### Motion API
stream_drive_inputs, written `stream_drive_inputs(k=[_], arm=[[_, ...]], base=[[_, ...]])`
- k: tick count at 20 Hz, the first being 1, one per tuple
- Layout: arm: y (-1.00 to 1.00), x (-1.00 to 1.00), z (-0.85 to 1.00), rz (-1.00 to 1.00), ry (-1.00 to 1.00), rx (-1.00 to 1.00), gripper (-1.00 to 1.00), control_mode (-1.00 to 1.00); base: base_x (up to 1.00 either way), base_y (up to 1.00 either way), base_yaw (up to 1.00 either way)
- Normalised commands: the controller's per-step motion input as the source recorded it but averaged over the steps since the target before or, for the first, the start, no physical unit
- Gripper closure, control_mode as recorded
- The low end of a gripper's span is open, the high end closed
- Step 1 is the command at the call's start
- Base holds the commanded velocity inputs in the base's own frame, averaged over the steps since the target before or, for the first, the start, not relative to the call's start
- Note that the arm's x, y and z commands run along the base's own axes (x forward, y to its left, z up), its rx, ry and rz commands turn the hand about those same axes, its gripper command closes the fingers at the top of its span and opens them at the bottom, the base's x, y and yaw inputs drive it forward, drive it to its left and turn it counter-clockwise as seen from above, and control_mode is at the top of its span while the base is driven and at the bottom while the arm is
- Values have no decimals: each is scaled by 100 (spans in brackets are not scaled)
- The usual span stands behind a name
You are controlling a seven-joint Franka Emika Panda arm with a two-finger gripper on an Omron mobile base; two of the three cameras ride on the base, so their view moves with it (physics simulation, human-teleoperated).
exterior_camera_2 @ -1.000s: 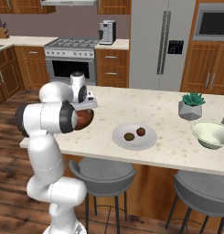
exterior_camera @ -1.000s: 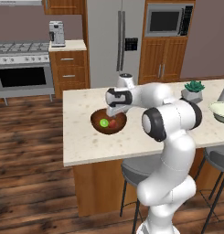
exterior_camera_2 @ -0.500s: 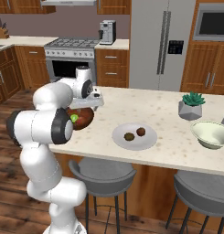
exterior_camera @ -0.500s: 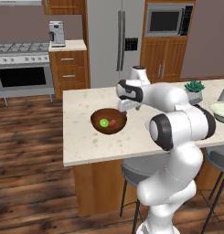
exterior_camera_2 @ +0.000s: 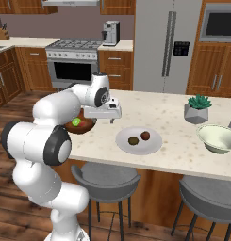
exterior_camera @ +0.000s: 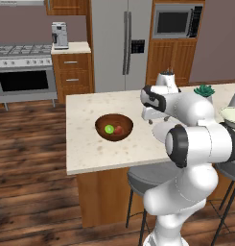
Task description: Take the fruits from the plate on the dining counter and place two fruits in each bowl.
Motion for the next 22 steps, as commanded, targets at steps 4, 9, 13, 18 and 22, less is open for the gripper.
stream_drive_inputs(k=[4, 9, 13, 18, 22], arm=[[-73, -38, 0, -24, 7, -1, -100, -100], [-61, -26, 0, -27, 7, -2, -100, -100], [-36, -25, 0, -30, 1, -3, -100, -100], [-1, -1, 0, -3, 0, 0, -100, -100], [0, 0, 0, 0, 0, 0, -100, -100]], base=[[0, 0, 0], [0, 0, 0], [0, 0, 0], [0, 0, 0], [0, 0, 0]])
